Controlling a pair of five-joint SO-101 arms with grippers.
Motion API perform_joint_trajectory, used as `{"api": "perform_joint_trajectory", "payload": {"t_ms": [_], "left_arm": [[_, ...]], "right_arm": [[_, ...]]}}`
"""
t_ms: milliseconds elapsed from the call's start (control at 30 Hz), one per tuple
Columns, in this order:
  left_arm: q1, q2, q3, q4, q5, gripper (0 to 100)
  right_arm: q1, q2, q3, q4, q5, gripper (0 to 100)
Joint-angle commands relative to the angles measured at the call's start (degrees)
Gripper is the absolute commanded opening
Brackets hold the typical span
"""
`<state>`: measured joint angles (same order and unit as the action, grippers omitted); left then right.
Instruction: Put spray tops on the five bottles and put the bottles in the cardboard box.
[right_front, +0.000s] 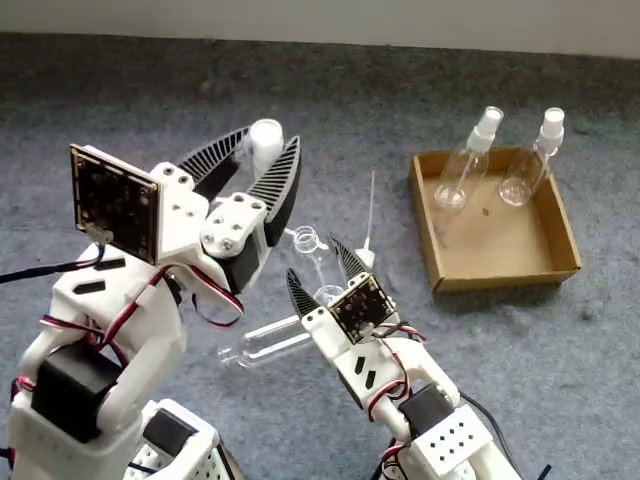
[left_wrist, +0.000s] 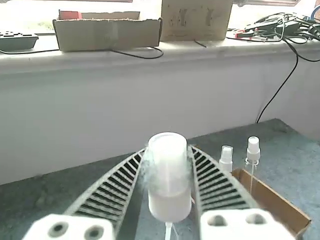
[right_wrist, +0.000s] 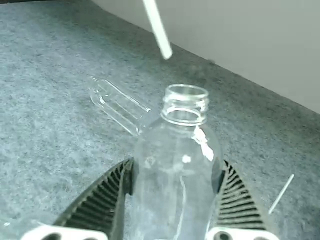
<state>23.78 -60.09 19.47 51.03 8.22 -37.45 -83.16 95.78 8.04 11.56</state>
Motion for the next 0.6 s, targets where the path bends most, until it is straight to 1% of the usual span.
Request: {"api": "perform_joint_trajectory", "payload": {"t_ms": [0, 67, 200, 300, 400, 567], "left_arm": [[-1.19, -0.66, -0.22, -4.22, 0.88, 2], [-1.19, -0.57, -0.22, -4.13, 1.67, 2], [-1.19, -0.57, 1.45, -4.31, 6.42, 2], [-1.36, -0.66, 4.70, -4.84, 6.42, 2], [-1.54, -0.66, 7.96, -7.74, 6.42, 2], [-1.54, -0.66, 9.63, -9.58, 6.42, 2]], "right_arm": [[-0.04, -0.75, 7.96, 0.13, 0.70, 13.5], [-0.04, -0.75, 7.96, 0.13, 0.79, 13.5], [-0.04, -0.75, 7.96, 0.13, 0.79, 13.5], [-0.04, -0.75, 7.96, 0.13, 0.79, 13.5], [-0.04, -0.75, 7.96, 0.13, 0.88, 13.5], [-0.04, -0.75, 7.96, 0.13, 0.88, 13.5]]}}
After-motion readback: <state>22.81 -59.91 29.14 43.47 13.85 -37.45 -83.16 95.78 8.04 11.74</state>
